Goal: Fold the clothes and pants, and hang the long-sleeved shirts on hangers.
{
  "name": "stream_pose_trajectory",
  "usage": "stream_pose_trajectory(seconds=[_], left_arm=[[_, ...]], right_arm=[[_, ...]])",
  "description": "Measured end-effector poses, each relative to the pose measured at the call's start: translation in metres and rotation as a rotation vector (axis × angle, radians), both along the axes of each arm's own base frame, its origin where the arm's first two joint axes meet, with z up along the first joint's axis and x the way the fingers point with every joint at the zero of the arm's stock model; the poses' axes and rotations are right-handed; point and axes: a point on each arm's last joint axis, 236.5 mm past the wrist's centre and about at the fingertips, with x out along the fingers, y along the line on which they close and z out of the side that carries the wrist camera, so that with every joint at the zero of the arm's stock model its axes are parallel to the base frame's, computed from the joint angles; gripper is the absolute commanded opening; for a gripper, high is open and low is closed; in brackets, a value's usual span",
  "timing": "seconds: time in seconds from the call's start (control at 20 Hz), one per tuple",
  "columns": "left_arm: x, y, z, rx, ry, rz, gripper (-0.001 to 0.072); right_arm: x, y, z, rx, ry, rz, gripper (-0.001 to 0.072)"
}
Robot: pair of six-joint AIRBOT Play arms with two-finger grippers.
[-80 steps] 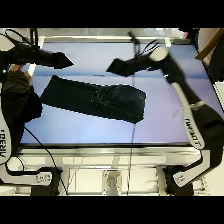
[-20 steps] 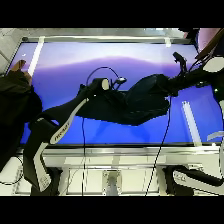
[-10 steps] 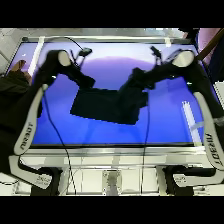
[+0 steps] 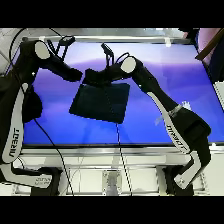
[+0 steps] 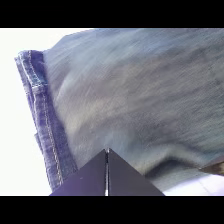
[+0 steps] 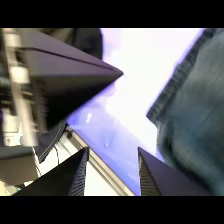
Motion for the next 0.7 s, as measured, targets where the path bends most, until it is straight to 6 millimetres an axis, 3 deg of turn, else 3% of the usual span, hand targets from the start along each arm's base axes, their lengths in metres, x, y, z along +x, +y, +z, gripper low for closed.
stream_pose_trajectory(seconds=[0.1, 0.2, 0.25, 0.3, 0.35, 0.45, 0.55, 0.7], left_arm=[[0.0, 0.003, 0.001, 0.001, 0.0, 0.005, 0.0014], [0.001, 0.006, 0.001, 0.004, 0.0, 0.01, 0.0014], [0.001, 0.007, 0.001, 0.004, 0.0, 0.012, 0.0014], [0.001, 0.007, 0.001, 0.004, 0.001, 0.014, 0.0014], [0.001, 0.008, 0.001, 0.004, 0.002, 0.016, 0.0014], [0.001, 0.009, 0.001, 0.005, 0.001, 0.017, 0.0013], [0.001, 0.009, 0.001, 0.005, 0.001, 0.019, 0.0014], [0.002, 0.01, 0.001, 0.004, 0.0, 0.02, 0.0013]], right_arm=[[0.001, -0.024, 0.002, -0.071, -0.021, 0.037, 0.0355], [0.006, -0.075, 0.003, -0.205, -0.048, 0.036, 0.0358], [0.008, -0.106, 0.0, -0.289, -0.049, 0.026, 0.0417], [0.008, -0.144, -0.007, -0.385, -0.039, 0.001, 0.0536], [0.008, -0.179, -0.011, -0.452, -0.02, -0.035, 0.0555], [0.005, -0.231, -0.029, -0.506, 0.045, -0.116, 0.0645], [-0.002, -0.249, -0.063, -0.426, 0.162, -0.174, 0.0684], [-0.017, -0.237, -0.12, -0.241, 0.332, -0.186, 0.0688]])
